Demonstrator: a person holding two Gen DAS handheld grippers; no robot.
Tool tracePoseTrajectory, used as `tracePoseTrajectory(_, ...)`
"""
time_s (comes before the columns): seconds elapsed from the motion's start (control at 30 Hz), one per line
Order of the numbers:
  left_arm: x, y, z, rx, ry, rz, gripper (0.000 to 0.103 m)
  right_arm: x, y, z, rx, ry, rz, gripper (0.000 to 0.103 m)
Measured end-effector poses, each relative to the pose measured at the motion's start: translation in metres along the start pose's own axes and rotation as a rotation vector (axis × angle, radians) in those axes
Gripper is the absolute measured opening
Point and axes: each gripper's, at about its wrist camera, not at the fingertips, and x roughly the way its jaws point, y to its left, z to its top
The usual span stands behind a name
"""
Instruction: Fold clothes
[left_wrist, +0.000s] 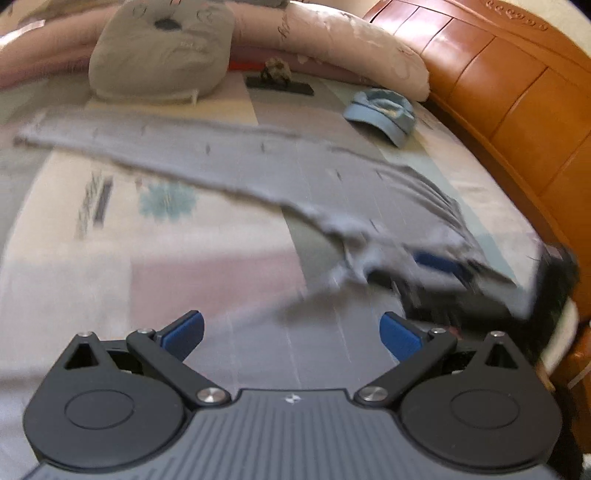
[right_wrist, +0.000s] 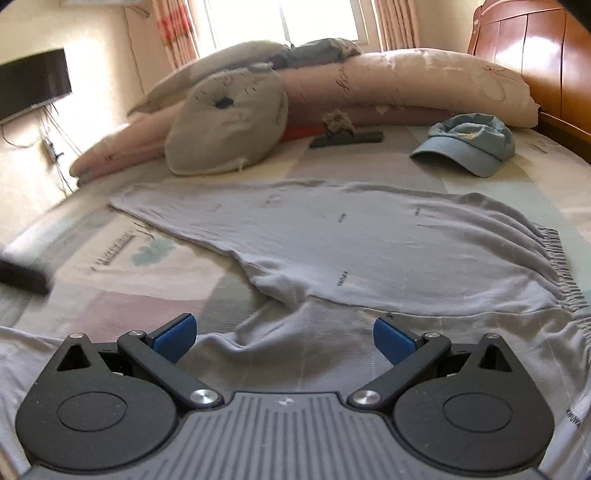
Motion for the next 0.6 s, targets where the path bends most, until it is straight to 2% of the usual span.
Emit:
tracePoseTrajectory(0.1, 0.002, 0.000, -0.025, -0.035, 0.020, -0.027, 0.101, -0.006, 0.000, -0.002, 0.013, -0.016, 0.026, 0.103)
tracePoseTrajectory(0.3, 0.037, 0.009, -0.046, -0.104, 0.076, -0.026, 0.101, -0.011, -0.006, -0.002, 0.052, -0.036, 0.040, 0.103)
tracePoseTrajectory(0.6, 0.060, 0.025, -0.023, -0.103, 0.001, 0.014, 0.102, -0.009, -0.016, -0.001, 0.105, -0.043, 0.023, 0.103)
